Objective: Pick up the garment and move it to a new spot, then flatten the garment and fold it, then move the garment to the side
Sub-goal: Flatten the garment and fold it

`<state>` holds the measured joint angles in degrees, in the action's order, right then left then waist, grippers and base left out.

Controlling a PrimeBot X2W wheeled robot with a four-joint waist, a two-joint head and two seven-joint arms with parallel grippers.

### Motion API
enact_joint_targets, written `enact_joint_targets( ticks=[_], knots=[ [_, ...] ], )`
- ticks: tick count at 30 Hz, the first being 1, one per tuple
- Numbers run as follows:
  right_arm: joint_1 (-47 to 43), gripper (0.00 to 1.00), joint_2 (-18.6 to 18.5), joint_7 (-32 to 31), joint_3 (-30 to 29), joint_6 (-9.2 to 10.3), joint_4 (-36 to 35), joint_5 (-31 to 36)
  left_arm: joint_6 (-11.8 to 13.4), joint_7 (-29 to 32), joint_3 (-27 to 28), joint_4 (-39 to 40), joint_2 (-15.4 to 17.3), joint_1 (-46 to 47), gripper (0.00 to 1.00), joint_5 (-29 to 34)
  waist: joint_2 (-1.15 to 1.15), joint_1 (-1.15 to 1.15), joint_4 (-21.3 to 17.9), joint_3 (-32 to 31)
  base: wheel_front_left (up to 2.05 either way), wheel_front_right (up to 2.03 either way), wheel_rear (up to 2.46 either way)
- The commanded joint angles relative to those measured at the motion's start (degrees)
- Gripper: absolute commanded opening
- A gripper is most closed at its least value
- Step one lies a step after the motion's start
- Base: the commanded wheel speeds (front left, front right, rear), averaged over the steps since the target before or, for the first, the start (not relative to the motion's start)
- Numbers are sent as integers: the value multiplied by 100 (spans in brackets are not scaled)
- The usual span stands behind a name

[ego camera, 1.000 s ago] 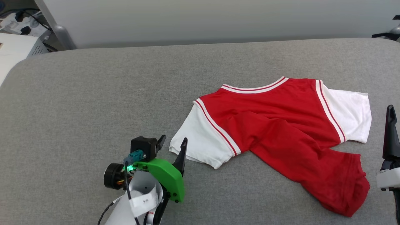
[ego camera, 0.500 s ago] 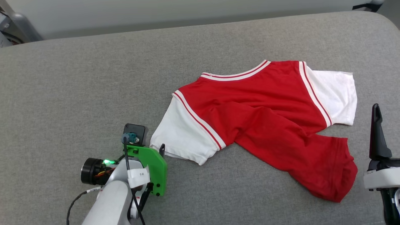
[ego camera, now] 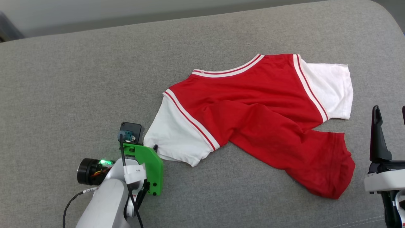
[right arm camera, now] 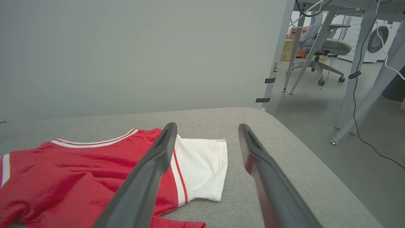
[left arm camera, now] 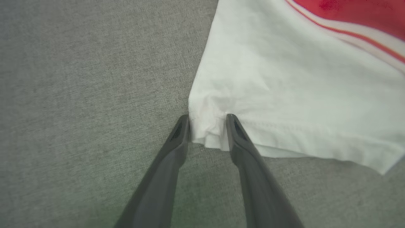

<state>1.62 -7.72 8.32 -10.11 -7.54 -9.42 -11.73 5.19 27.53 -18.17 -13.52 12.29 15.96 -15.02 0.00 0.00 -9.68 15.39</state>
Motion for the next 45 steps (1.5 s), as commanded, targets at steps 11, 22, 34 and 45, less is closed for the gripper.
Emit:
enact_joint_targets(
  ticks=[11, 22, 34, 45],
  knots=[
    [-31, 100, -268, -488, 82, 5, 22, -25, 220, -870, 478, 226, 184, -92, 0, -167, 0, 0, 404, -389, 0, 0, 0],
    [-27, 100, -725, -1986, 328, 5, 140, -219, -203, -965, 702, 1321, 744, -129, 0, -422, 0, 0, 867, -407, 0, 0, 0],
    [1489, 100, -1808, -5063, 264, 5, 604, -1082, -458, 244, 603, 3080, 969, -775, 0, -1207, 0, 0, 1535, 430, 0, 0, 0],
    [3018, 100, -2468, -6158, 256, 5, 1914, -1176, -343, 336, 434, 3935, 807, -746, 0, -1234, 0, 0, 2062, 1207, 0, 0, 0]
  ],
)
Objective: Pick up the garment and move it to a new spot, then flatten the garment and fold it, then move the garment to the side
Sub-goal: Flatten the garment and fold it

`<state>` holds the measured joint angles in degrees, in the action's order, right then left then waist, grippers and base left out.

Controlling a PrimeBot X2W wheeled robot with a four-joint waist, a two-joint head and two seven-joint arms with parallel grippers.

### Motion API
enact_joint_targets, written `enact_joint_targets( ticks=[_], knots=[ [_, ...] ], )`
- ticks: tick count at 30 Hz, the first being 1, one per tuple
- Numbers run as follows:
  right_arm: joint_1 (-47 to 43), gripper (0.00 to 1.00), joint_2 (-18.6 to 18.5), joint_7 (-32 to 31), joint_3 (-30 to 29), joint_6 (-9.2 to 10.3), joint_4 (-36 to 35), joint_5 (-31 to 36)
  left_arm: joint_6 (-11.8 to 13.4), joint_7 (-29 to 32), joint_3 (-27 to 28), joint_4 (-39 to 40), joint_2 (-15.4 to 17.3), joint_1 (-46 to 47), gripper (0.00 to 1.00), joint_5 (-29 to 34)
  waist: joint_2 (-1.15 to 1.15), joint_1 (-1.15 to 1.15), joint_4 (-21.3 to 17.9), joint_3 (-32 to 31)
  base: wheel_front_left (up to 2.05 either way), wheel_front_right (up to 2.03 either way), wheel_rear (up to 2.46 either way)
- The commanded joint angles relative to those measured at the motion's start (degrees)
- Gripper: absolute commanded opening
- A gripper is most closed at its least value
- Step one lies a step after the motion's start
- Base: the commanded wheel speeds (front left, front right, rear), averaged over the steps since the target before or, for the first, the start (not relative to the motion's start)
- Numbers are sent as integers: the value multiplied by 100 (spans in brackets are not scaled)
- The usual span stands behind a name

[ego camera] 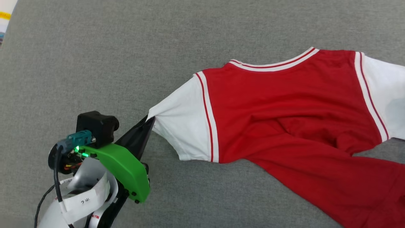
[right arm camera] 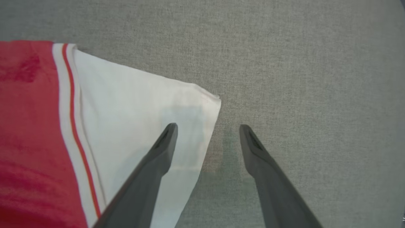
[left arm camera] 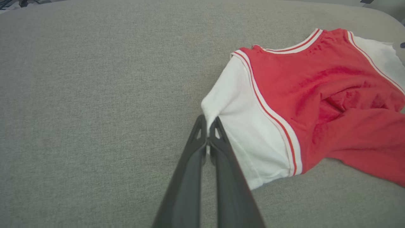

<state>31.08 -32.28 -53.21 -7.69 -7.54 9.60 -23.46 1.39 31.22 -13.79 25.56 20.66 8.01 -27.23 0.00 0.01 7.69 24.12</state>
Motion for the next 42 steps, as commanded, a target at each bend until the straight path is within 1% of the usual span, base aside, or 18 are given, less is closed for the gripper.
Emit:
enact_joint_targets(
  ticks=[1, 3, 5, 10, 14, 15, 16, 17, 22, 25, 34, 42],
  knots=[
    [164, 100, -28, -4, 22, 5, 135, 4, 40, -59, -24, 36, -55, 56, 0, -8, 0, -1, 356, 382, 0, 0, 0],
    [274, 100, -30, -21, 51, 5, 368, 31, 21, -130, -80, 34, -134, 75, 0, -49, 0, -1, 412, 449, 0, 0, 0],
    [316, 100, -100, -13, 196, 5, 533, 66, -17, -150, -154, -4, -167, 97, 0, -60, 0, -1, 456, 506, 0, 0, 0],
    [364, 100, -119, -22, 407, 5, 919, -33, -34, -234, -219, -64, -227, 149, 0, -55, 0, -1, 491, 593, 0, 0, 0],
    [219, 100, -229, -269, 792, 5, 1083, -339, -47, -276, -232, -137, -238, 171, 0, -72, 0, -1, 492, 632, 0, 0, 0],
    [183, 85, -271, -321, 894, 5, 1102, -430, -51, -284, -234, -153, -238, 177, 0, -77, 0, -1, 490, 639, 0, 0, 0],
    [159, 32, -310, -314, 962, 5, 1107, -503, -52, -289, -232, -172, -238, 186, 0, -81, 0, -1, 487, 642, 0, 0, 0],
    [147, 0, -339, -280, 1001, 5, 1109, -544, -46, -294, -227, -189, -231, 197, 0, -69, 0, -1, 485, 639, 0, 0, 0],
    [180, 0, -451, 140, 1143, 5, 1155, -630, -5, -360, -168, -326, -214, 228, 0, -43, 0, -1, 439, 491, 0, 0, 0],
    [243, 0, -445, 470, 1159, 5, 1202, -668, 0, -426, -130, -424, -204, 229, 0, -44, 0, -1, 389, 301, 0, 0, 0],
    [264, 0, -546, 1501, 1150, 5, 1177, -640, 39, -682, 66, -737, -146, 245, 0, -47, 0, -1, 144, -624, 0, 0, 0],
    [276, 0, -717, 2107, 1089, 5, 870, -699, 77, -869, 331, -785, 43, 288, 0, 8, 0, -1, -104, -1429, 0, 0, 0]
  ],
)
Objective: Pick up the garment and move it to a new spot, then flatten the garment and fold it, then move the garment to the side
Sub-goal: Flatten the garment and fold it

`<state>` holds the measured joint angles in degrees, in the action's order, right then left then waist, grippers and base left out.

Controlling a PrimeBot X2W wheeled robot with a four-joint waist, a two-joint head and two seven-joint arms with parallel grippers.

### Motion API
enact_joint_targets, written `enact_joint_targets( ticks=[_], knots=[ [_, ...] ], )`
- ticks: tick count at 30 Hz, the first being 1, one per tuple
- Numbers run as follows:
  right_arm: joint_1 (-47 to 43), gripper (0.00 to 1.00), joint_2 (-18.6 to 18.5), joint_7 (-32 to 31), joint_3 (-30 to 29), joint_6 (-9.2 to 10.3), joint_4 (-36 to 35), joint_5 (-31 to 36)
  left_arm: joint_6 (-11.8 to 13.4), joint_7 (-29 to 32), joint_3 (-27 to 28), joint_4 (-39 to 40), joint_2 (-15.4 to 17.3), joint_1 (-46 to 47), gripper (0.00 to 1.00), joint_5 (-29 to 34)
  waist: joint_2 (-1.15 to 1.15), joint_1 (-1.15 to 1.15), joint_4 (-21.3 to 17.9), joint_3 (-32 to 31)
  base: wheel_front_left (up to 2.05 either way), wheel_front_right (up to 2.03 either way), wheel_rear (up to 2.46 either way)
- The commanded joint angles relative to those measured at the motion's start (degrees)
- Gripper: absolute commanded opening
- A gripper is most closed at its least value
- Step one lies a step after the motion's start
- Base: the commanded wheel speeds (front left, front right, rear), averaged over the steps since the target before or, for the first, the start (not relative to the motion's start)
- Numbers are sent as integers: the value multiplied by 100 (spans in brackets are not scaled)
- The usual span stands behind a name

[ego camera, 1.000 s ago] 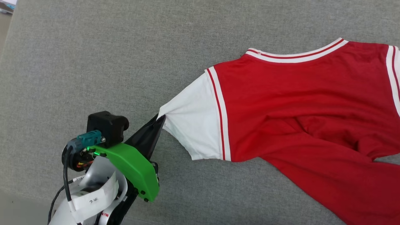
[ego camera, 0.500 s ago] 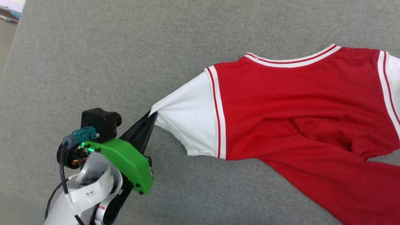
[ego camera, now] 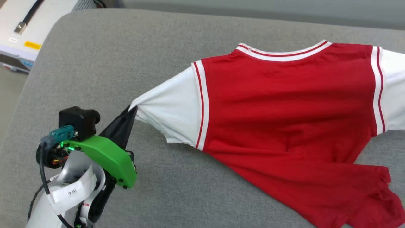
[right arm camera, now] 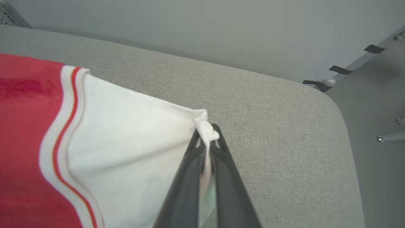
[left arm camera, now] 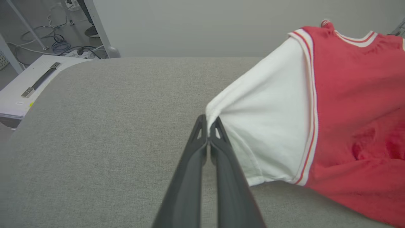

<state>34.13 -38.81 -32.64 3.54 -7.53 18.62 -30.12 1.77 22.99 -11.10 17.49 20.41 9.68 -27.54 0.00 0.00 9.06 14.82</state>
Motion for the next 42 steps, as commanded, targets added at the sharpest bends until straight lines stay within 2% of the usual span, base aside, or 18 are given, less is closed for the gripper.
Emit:
enact_joint_targets(
  ticks=[1, 12, 22, 34, 42],
  knots=[
    [-21, 0, -86, 89, -37, 4, -81, -53, 48, -64, 99, 41, 96, 144, 0, 53, 0, 0, -267, -565, 0, 0, 0],
    [144, 0, -436, 552, -144, 4, -609, -226, 79, -286, 581, 357, 433, 709, 0, 163, 0, 0, -444, -1174, 0, 0, 0],
    [461, 0, -493, 588, -160, 4, -1168, -374, 23, -242, 934, 625, 791, 1354, 0, 143, 0, 0, -620, -1153, 0, 0, 0],
    [1073, 0, -450, 699, -105, 4, -1265, -269, -310, -121, 1082, 149, 1271, 2263, 0, 35, 0, 0, -796, -575, 0, 0, 0],
    [2134, 0, -411, 861, 75, 4, -873, -101, -654, 9, 985, -516, 1651, 3427, 0, -95, 0, 0, -888, 420, 0, 0, 0]
  ],
)
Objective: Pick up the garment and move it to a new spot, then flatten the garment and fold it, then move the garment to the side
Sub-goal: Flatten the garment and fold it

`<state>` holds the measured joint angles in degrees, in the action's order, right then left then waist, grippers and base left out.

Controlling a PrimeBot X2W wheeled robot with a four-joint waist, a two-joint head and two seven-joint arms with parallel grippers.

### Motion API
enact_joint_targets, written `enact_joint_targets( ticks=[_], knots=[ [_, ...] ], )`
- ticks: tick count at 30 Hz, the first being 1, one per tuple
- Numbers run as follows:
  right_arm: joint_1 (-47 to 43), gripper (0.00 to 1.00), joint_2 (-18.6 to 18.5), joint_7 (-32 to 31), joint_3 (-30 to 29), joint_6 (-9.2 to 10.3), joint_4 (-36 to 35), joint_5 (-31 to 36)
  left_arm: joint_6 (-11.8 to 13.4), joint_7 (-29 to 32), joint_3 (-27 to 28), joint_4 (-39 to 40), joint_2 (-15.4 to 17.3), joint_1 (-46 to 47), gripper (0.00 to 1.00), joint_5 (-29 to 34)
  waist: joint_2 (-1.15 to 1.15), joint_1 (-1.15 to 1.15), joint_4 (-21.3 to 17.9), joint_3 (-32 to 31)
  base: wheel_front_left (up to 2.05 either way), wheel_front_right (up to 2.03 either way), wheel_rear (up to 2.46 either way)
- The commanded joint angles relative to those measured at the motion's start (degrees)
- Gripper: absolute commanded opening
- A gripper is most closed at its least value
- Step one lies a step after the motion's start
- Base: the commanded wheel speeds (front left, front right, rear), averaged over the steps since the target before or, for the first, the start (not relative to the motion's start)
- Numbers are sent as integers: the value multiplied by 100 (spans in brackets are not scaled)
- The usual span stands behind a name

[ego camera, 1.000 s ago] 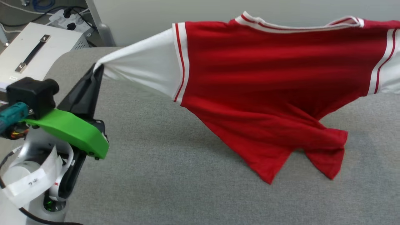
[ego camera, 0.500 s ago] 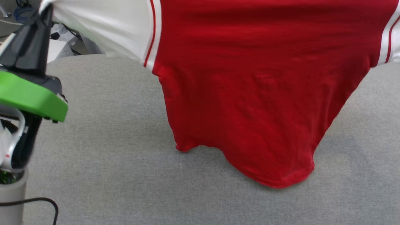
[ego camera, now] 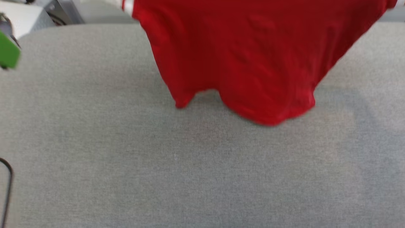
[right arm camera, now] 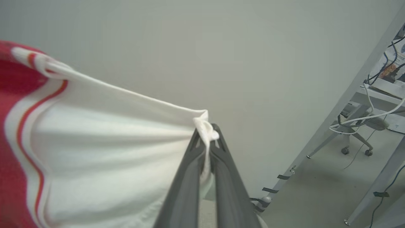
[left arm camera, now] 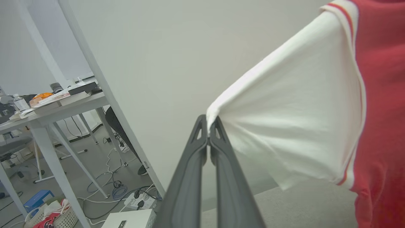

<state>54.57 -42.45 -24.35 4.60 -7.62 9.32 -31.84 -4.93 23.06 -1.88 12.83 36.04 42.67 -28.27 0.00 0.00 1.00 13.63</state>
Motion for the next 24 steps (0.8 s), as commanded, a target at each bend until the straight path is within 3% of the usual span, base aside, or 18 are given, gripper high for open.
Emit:
enact_joint_targets(
  ticks=[1, 11, 18, 24],
  knots=[
    [307, 0, -36, 72, -2, 13, 154, 117, -27, 31, 20, -157, 160, 355, 0, -19, 0, 0, -104, 719, 0, 0, 0],
    [2589, 0, 394, 708, 247, 13, 1652, 898, -229, -370, -563, -1751, 376, 3126, 0, 41, 0, 0, -237, 2038, 0, 0, 0],
    [4036, 0, 951, 1621, 26, 13, 2876, 1625, -250, -1229, -1123, -3141, 165, 4837, 0, 372, 0, 0, -215, 2504, 0, 0, 0],
    [4715, 0, 1280, 2329, -235, 13, 3711, 2308, -254, -2155, -1293, -4078, -178, 5577, 0, 348, 0, 0, -146, 2716, 0, 0, 0]
  ],
)
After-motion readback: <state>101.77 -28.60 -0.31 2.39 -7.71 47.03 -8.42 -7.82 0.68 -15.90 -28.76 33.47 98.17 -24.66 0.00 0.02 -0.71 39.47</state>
